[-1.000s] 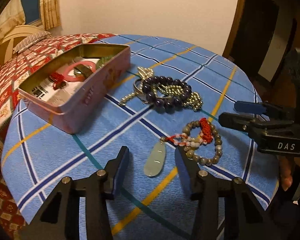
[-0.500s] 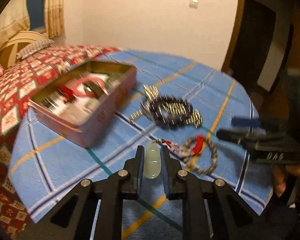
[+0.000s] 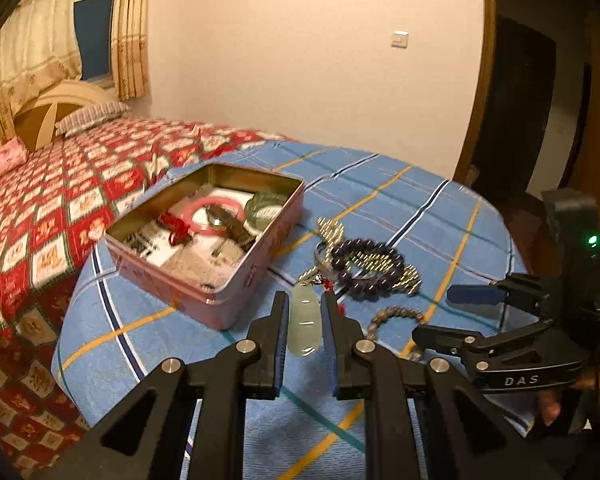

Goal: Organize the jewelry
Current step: 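Close the left tool on the jade pendant while the right tool grasps the grey bead bracelet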

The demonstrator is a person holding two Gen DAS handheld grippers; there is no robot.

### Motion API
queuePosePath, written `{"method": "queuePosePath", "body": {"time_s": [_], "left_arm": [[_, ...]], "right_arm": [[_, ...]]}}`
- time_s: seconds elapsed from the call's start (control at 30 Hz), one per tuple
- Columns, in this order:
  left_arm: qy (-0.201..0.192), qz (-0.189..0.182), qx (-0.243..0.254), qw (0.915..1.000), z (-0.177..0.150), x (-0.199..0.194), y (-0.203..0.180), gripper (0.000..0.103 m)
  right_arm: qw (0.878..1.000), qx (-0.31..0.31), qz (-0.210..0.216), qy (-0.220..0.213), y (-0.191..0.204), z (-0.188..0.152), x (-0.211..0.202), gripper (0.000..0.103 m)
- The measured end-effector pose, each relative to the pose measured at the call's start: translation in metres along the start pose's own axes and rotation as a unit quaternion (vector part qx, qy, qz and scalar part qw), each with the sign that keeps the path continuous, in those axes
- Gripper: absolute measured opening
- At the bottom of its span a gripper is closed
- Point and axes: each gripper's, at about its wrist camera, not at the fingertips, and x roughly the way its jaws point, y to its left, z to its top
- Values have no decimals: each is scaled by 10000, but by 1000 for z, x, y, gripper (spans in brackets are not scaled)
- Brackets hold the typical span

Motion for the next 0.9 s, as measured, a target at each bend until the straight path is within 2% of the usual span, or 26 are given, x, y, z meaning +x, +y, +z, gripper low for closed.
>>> {"method": "queuePosePath", "body": {"time_s": [0.1,0.2,0.27,0.33,0.37,0.4,0.43,0.47,0.5,0.9], "left_arm": [[19,1,-39,10000,-3,2,3,16],[3,-20,-84,10000,-4,2,6,16],[14,-56,-145,9999,-4,3,9,16],[27,-108,-228,9997,-5,4,11,16],[35,-118,-248,9996,-5,4,12,16],[43,-122,-258,9996,-5,4,12,16],[43,-118,-254,9996,-5,4,12,16],[36,-112,-245,9996,-5,4,12,16],[25,-114,-240,9996,-4,3,11,16],[-61,-157,-195,9997,-1,-4,9,16]], "right_arm": [[9998,-146,7,112,9,4,8,74],[9990,-281,-88,338,15,4,21,74],[9981,-452,-223,341,20,2,22,71],[9974,-573,-267,336,23,1,22,57],[9970,-632,-283,334,24,0,20,43],[9965,-702,-310,331,25,0,19,35],[9964,-722,-306,331,25,-1,19,31],[9964,-733,-288,322,25,-2,18,18],[9964,-733,-285,310,25,-3,17,13],[9990,-453,10,42,18,2,3,11]]}}
